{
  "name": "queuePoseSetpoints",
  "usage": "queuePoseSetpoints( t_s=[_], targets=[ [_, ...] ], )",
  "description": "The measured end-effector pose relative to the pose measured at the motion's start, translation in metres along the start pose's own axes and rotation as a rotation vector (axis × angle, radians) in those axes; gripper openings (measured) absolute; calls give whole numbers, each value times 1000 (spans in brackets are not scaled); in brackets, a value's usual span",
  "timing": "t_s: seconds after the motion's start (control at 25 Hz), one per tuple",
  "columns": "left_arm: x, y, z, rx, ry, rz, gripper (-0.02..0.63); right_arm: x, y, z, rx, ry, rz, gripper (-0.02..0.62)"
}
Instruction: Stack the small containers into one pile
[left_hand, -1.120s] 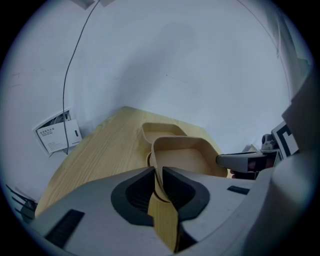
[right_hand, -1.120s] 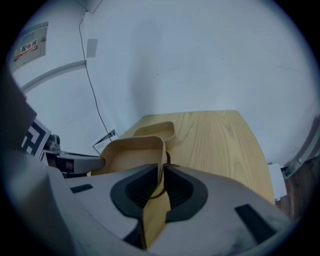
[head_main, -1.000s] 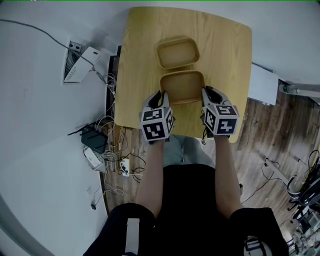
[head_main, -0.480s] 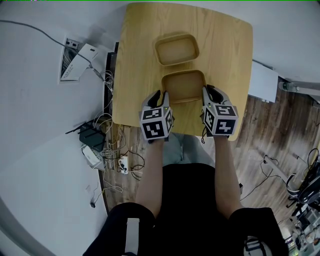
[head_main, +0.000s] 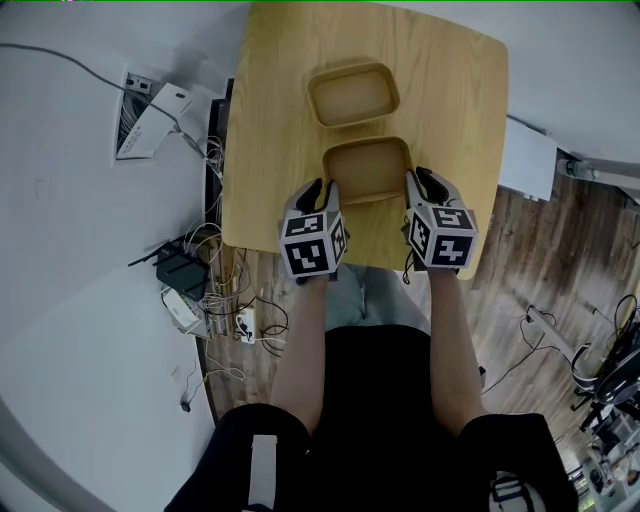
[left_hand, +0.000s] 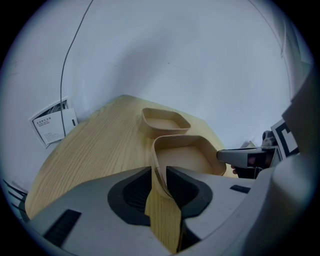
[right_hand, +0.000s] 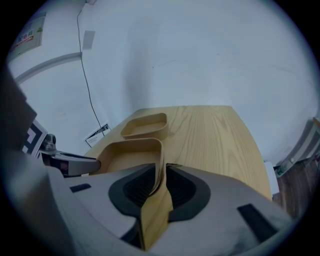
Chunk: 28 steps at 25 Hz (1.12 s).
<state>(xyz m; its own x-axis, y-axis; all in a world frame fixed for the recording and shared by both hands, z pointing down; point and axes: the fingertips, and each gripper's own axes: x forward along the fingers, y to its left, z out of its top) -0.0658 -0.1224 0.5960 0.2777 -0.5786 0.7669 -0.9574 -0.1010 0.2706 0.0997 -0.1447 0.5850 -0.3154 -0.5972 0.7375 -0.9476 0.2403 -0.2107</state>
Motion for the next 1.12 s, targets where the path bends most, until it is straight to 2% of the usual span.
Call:
queuePoseSetpoints(
  t_s=[0.64,0.76,1.12],
  targets=[
    [11,-3,-2,-4,23,-29,101,13,0,-10,36,31,26,75],
    [10,-1,-1,-4,25,-25,84,15,3,-10,47,37,42,67],
    [-7,-2,26,12,-33,-15,67,4,9,17,48,-17,65,49]
  ],
)
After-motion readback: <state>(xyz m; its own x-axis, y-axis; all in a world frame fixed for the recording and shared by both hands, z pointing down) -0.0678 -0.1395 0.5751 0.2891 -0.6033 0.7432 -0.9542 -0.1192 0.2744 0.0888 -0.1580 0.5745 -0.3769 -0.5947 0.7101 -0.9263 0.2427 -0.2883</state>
